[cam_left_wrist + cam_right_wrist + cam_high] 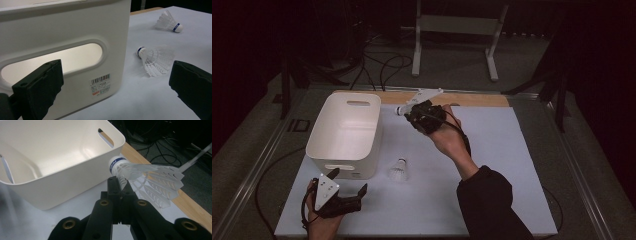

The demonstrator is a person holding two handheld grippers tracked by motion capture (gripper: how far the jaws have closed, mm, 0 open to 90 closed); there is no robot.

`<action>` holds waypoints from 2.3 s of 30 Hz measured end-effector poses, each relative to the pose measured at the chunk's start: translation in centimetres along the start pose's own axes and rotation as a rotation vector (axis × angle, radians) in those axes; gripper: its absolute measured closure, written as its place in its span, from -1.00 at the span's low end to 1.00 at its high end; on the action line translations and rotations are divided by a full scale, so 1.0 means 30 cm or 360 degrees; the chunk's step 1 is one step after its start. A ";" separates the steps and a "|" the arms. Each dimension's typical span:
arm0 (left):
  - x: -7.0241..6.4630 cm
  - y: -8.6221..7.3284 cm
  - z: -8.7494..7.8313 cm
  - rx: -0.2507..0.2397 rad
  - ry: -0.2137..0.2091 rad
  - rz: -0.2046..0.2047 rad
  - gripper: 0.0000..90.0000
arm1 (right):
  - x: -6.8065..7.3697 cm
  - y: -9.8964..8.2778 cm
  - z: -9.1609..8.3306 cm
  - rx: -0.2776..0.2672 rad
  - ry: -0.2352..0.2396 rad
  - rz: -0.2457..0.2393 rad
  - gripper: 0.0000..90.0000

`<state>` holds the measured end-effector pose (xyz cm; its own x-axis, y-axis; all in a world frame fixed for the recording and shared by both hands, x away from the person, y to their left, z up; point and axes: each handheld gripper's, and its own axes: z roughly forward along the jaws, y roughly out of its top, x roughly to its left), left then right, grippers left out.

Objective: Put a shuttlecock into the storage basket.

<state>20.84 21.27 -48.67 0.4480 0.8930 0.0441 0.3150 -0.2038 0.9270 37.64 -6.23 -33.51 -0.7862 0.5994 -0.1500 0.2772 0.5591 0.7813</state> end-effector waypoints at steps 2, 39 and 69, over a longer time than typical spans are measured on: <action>0.000 0.000 0.000 0.0000 0.0001 0.0003 -1.00 | 0.000 0.005 0.001 -0.0005 0.0002 0.0001 1.00; 0.002 0.000 -0.005 -0.0020 -0.0003 -0.0017 -1.00 | 0.023 0.107 0.013 -0.0057 0.0021 -0.0051 1.00; 0.004 0.001 -0.010 -0.0033 -0.0005 -0.0016 -1.00 | 0.114 0.208 0.077 -0.0113 0.0090 -0.0123 1.00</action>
<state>20.65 21.50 -48.54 0.4475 0.8936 0.0339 0.3020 -0.1867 0.9348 37.95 0.63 -30.55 -0.8343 0.5216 -0.1784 0.1763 0.5590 0.8102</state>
